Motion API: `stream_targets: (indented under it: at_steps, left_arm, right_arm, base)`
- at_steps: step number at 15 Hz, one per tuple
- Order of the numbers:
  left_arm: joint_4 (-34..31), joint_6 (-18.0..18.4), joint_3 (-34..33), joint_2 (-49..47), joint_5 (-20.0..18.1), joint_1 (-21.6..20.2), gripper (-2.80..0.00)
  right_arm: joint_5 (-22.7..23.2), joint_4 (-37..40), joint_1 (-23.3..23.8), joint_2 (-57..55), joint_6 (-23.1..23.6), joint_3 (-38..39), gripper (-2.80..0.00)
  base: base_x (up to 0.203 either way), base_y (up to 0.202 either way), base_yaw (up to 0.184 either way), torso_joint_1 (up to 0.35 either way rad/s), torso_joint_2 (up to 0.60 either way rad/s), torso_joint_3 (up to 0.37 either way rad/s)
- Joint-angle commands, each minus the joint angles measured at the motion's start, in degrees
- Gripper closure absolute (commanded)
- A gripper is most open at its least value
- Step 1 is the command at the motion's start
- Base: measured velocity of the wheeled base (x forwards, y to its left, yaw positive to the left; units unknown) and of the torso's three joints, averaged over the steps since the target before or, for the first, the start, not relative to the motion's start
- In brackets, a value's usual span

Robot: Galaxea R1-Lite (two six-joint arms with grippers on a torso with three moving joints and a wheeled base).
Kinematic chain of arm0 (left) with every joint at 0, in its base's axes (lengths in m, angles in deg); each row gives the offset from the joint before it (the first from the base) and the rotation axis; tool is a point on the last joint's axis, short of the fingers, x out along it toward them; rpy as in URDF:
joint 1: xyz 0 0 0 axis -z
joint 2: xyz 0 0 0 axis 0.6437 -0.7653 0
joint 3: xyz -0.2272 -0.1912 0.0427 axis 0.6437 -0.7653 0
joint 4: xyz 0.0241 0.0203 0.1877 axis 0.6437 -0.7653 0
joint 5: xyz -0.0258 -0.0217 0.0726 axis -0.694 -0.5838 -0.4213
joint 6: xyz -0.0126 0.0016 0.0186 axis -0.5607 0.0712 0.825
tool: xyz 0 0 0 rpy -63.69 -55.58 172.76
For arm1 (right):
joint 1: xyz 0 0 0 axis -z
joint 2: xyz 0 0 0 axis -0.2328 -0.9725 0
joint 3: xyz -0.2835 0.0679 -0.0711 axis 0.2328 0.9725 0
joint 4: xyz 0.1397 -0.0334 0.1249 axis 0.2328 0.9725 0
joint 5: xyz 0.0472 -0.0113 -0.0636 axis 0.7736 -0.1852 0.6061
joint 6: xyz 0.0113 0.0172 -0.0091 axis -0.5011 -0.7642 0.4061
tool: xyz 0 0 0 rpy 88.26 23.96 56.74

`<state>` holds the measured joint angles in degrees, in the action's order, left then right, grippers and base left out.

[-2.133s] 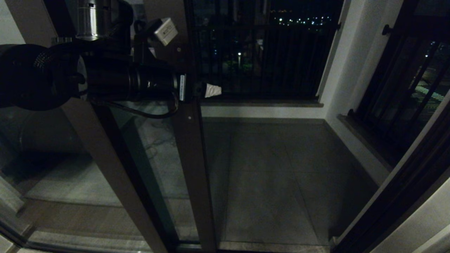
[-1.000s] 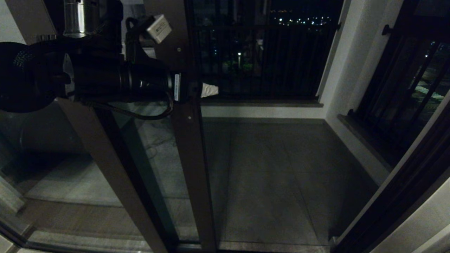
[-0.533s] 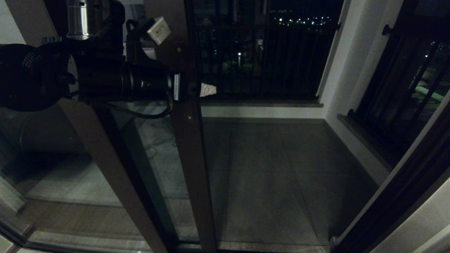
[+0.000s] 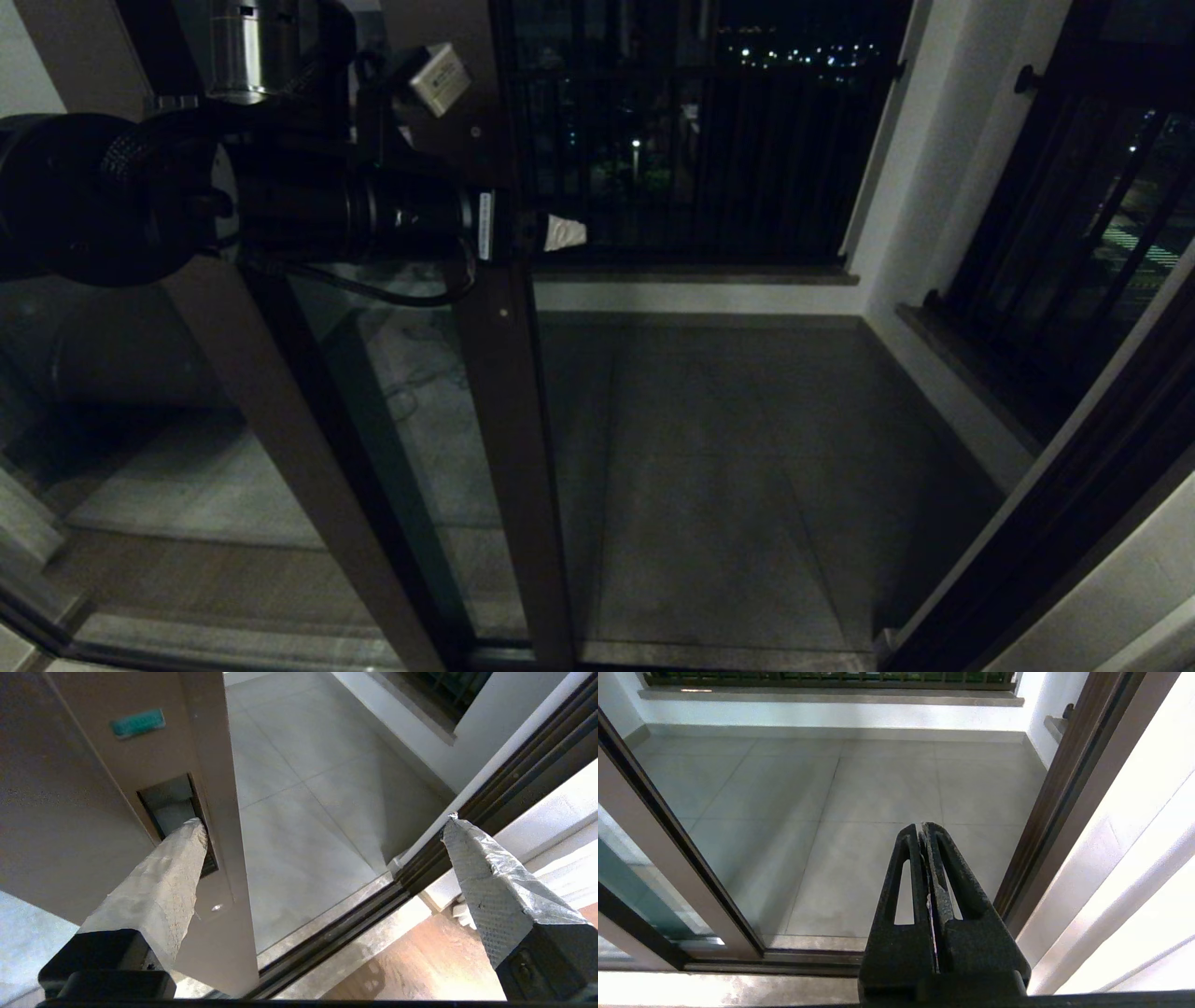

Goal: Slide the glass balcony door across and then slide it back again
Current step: Close the slid door

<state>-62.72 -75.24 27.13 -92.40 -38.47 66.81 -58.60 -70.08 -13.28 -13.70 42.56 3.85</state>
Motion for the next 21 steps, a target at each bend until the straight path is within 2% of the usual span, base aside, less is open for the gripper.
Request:
stream_targets:
  at_steps: [1,21]
  left_arm:
    - [0.0,-0.1,0.4,-0.5,-0.2,0.8,-2.8]
    - [0.0,-0.1,1.5,-1.7,0.0,3.5,-2.8]
  right_arm:
    - [0.0,0.0,0.0,-0.1,0.1,0.0,0.0]
    - [0.0,0.0,0.0,-0.1,0.1,0.0,0.0]
  base:
    - [0.0,0.0,0.0,0.0,0.0,0.0]
    - [0.0,0.0,0.0,0.0,0.0,0.0]
